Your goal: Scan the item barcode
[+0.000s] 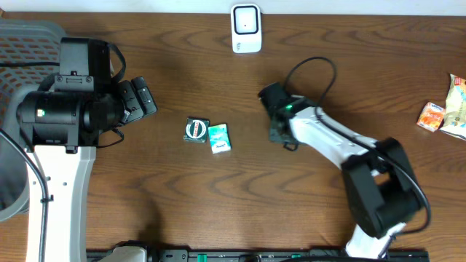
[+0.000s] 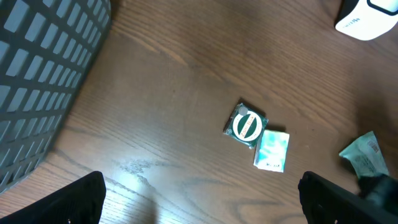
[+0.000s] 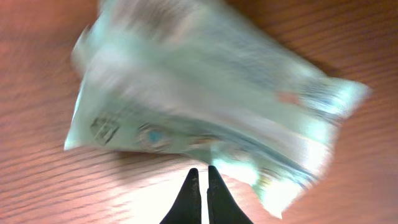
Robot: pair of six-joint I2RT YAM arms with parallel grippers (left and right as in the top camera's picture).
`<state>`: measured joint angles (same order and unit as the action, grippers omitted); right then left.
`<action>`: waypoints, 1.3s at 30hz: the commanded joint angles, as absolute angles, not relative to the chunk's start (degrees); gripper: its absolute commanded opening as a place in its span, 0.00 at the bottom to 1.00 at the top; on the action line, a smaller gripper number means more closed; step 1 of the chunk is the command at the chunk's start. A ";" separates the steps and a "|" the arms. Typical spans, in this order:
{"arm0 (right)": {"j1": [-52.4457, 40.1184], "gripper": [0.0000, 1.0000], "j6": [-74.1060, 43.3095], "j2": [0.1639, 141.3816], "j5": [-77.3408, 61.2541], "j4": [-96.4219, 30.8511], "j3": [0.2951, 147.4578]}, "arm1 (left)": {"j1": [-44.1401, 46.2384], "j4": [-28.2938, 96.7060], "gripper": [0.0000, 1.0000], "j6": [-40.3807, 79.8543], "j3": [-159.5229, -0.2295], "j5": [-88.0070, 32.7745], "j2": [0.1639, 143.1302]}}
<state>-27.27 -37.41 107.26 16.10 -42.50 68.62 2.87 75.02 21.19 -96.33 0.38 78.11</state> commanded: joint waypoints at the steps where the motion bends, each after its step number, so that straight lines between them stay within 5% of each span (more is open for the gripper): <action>1: -24.03 0.01 -33.63 101.32 19.53 -42.68 68.71 | 2.70 75.24 0.98 21.87 -96.47 1.10 77.84; 12: -15.11 0.18 -30.09 94.11 2.11 -43.22 68.55 | 2.70 75.24 0.98 21.87 -96.47 1.10 77.84; 16: -13.67 0.50 -27.53 95.29 -3.20 -45.39 67.55 | 2.68 75.24 0.98 21.87 -96.47 1.10 77.84; 19: -12.47 0.85 -27.55 96.55 -3.42 -45.21 65.65 | 2.68 75.24 0.98 21.87 -96.44 1.10 77.84; 21: -10.81 0.91 -27.53 97.23 -4.38 -44.62 63.96 | 2.68 75.24 0.98 21.87 -96.47 1.10 77.84; 31: -0.80 0.92 -24.60 97.43 -29.10 -30.55 54.43 | 2.68 75.24 0.98 21.87 -96.47 1.10 77.84; 39: 3.51 0.81 -31.31 97.47 -37.65 -17.15 45.04 | 2.70 75.24 0.98 21.87 -96.47 1.10 77.84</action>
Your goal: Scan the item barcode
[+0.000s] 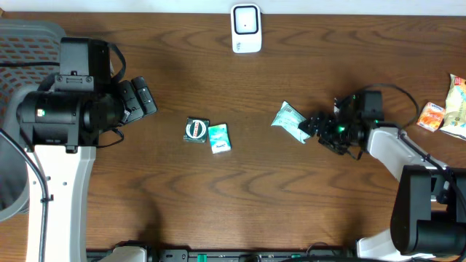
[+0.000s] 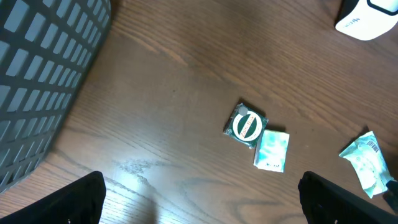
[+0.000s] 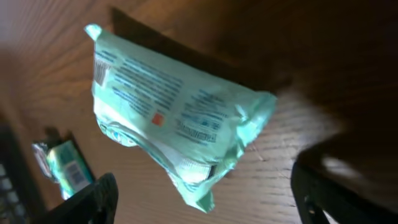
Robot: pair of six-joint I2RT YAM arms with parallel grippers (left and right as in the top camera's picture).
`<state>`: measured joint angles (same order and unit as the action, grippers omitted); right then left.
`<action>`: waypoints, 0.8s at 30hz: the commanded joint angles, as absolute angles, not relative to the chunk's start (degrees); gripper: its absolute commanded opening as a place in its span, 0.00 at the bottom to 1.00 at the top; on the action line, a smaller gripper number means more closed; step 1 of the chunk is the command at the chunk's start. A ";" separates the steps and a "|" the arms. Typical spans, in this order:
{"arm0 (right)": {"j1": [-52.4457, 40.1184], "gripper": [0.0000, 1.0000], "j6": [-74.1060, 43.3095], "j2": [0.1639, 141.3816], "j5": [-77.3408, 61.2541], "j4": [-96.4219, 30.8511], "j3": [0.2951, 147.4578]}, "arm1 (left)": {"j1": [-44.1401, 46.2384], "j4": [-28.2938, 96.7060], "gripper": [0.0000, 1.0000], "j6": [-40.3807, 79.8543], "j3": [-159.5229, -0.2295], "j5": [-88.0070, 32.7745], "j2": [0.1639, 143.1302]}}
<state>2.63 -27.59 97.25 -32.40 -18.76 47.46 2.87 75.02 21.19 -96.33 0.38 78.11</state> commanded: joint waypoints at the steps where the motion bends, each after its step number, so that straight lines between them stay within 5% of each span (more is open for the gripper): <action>1: 3.75 0.79 -32.42 97.47 -37.63 -15.62 43.90 | 2.68 75.24 0.98 21.87 -96.47 1.10 77.84; 7: 3.88 0.69 -39.62 97.51 -37.60 -5.41 38.26 | 2.70 75.24 0.98 21.87 -96.47 1.10 77.84; 24: 2.59 0.65 -42.50 103.00 -31.66 1.39 36.58 | 2.70 75.24 0.98 21.87 -96.47 1.10 77.84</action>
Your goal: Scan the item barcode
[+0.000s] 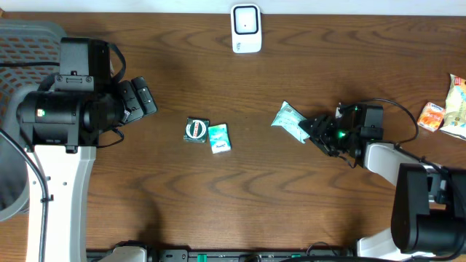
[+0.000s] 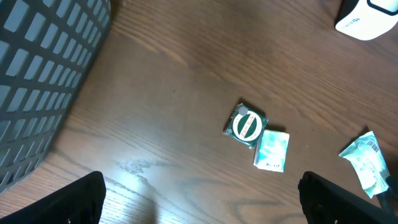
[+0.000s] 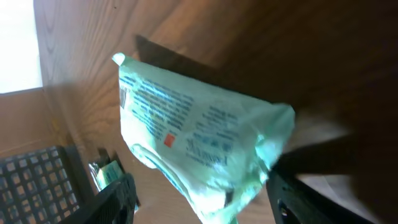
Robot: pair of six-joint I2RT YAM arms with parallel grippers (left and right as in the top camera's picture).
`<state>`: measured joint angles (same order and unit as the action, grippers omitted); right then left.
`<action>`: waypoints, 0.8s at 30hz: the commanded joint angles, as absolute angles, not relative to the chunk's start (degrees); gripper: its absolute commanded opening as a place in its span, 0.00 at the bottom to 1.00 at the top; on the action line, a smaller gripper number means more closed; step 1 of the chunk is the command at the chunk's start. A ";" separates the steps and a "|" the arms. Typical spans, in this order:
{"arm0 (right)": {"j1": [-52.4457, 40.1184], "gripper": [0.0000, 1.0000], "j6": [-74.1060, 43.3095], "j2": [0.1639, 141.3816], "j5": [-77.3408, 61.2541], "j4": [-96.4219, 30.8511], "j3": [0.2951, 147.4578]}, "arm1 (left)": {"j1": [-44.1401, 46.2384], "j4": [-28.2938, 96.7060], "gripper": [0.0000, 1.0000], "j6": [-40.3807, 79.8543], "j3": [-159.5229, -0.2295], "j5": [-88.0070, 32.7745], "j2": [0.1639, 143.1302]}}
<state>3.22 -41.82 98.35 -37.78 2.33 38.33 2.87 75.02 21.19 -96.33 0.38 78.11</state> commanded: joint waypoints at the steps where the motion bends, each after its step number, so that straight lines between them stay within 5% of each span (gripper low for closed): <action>1: 2.59 0.65 -42.87 103.85 -31.68 2.04 36.58 | 2.68 75.24 0.98 21.87 -96.47 1.10 77.84; 5: 2.57 0.62 -44.14 106.08 -32.10 3.68 36.58 | 2.70 75.24 0.98 21.87 -96.47 1.10 77.84; 11: 2.68 0.44 -43.64 106.08 -30.39 4.69 36.58 | 2.70 75.24 0.98 21.87 -96.47 1.10 77.84; 16: 2.59 0.59 -43.64 106.08 -29.21 5.58 36.58 | 2.70 75.24 0.98 21.87 -96.47 1.10 77.84; 24: 0.08 0.55 -43.62 106.10 -25.04 6.55 36.58 | 2.70 75.22 0.98 21.87 -96.47 1.10 77.84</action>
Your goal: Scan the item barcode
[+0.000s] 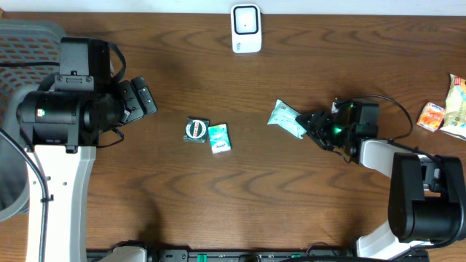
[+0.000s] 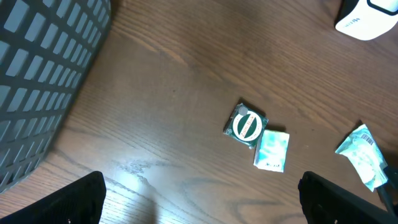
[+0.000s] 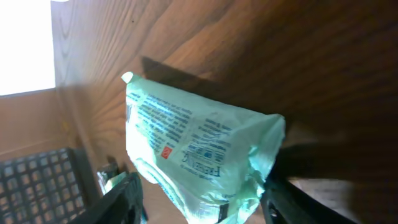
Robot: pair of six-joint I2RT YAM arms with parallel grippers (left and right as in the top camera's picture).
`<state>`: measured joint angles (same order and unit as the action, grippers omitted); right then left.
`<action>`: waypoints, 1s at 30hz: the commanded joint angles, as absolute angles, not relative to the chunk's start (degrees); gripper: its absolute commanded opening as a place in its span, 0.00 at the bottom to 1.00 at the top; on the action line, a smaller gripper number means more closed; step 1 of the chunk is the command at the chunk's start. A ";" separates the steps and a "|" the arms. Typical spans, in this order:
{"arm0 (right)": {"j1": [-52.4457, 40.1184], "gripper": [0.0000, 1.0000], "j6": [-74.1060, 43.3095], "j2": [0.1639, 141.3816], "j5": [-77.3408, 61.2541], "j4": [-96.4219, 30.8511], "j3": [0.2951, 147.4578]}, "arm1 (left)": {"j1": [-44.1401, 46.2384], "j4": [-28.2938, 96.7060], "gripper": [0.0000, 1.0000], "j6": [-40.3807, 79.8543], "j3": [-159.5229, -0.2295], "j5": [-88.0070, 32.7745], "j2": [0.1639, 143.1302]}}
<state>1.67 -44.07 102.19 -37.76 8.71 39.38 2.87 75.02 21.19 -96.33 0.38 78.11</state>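
A mint-green packet point(image 1: 285, 118) with printed text lies right of the table's middle; it also shows at the right edge of the left wrist view point(image 2: 360, 155). My right gripper point(image 1: 312, 124) reaches in from the right, low and level. In the right wrist view the packet point(image 3: 199, 149) fills the gap between the fingers point(image 3: 132, 199), its crumpled end against the right one, so the gripper point(image 3: 202, 194) is shut on it. The white scanner point(image 1: 246, 28) stands at the back edge. My left gripper point(image 2: 199, 199) hangs open at the far left, away from everything.
A dark packet with a round green label point(image 1: 196, 129) and a small teal box point(image 1: 219, 137) lie side by side at the middle. Snack packets point(image 1: 444, 113) sit at the right edge. A grey basket point(image 1: 22, 44) stands at the far left.
The right fingers stand a little closer about the green packet. Packet and gripper have both shifted slightly left and towards the back. The left arm has not moved.
First my right gripper was over the packet from above, fingertips shut. Then the arm lay low at the right, fingers wide apart on either side of the packet. The gap then narrowed, and now the fingers hold the packet, shifted slightly leftward.
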 commanded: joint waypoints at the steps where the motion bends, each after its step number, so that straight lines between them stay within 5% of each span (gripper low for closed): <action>1: -0.34 0.49 -43.64 106.10 -24.67 6.72 36.58 | 2.68 75.24 0.98 21.87 -96.47 1.10 77.84; 5: -1.13 0.04 -43.62 106.10 -23.22 6.66 36.58 | 2.70 75.24 0.97 21.87 -96.47 1.10 77.84; 6: -1.10 0.01 -43.48 106.10 -23.11 6.68 36.58 | 2.70 75.24 0.98 21.87 -96.47 1.10 77.84; 30: 3.16 0.01 -35.48 86.13 -53.71 20.67 37.15 | 2.68 75.24 0.98 21.87 -96.47 1.10 77.84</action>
<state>3.55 -35.00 88.97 -49.36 20.05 36.97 2.87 75.05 21.19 -96.33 0.38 78.11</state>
